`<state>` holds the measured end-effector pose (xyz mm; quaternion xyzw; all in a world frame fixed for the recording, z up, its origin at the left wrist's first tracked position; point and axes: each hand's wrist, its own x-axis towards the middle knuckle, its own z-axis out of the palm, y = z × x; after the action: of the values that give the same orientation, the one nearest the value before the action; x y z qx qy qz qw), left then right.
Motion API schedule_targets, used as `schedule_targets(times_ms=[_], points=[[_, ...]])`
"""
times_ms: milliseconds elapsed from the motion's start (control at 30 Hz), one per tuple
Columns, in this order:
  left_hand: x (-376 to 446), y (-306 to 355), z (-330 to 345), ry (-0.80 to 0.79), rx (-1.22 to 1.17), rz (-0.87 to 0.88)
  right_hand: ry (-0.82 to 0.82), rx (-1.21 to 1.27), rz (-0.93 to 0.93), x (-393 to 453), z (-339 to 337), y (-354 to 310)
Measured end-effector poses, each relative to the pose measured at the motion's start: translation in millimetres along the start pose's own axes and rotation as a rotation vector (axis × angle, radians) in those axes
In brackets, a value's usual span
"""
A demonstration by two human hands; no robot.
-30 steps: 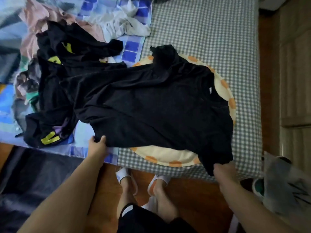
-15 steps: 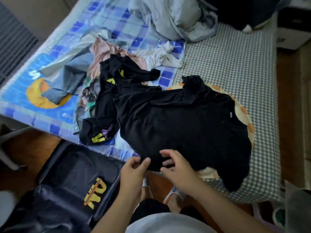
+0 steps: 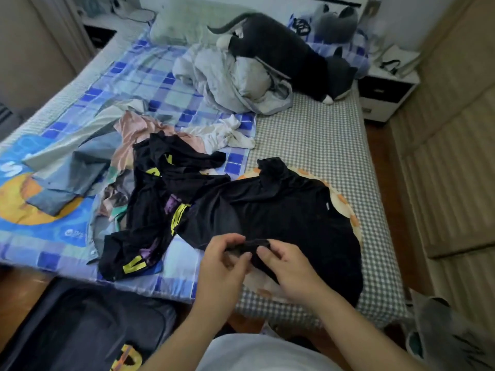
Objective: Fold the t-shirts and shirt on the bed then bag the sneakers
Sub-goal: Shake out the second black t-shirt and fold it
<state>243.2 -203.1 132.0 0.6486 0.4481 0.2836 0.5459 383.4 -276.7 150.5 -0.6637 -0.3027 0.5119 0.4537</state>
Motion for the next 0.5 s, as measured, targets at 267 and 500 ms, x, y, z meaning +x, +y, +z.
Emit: schedule_targets(times_ms=[267,500], points=[[23.7,8.5,-12.1,-0.266,0.145,0.162,0.22,-0.114,-0.144,-8.3,-19.5,-22.4],[23.7,33.8,-2.9,-0.217,0.089,0.151,0.207,-0.61,-0.364,-14.5,-30.5,-36.0]])
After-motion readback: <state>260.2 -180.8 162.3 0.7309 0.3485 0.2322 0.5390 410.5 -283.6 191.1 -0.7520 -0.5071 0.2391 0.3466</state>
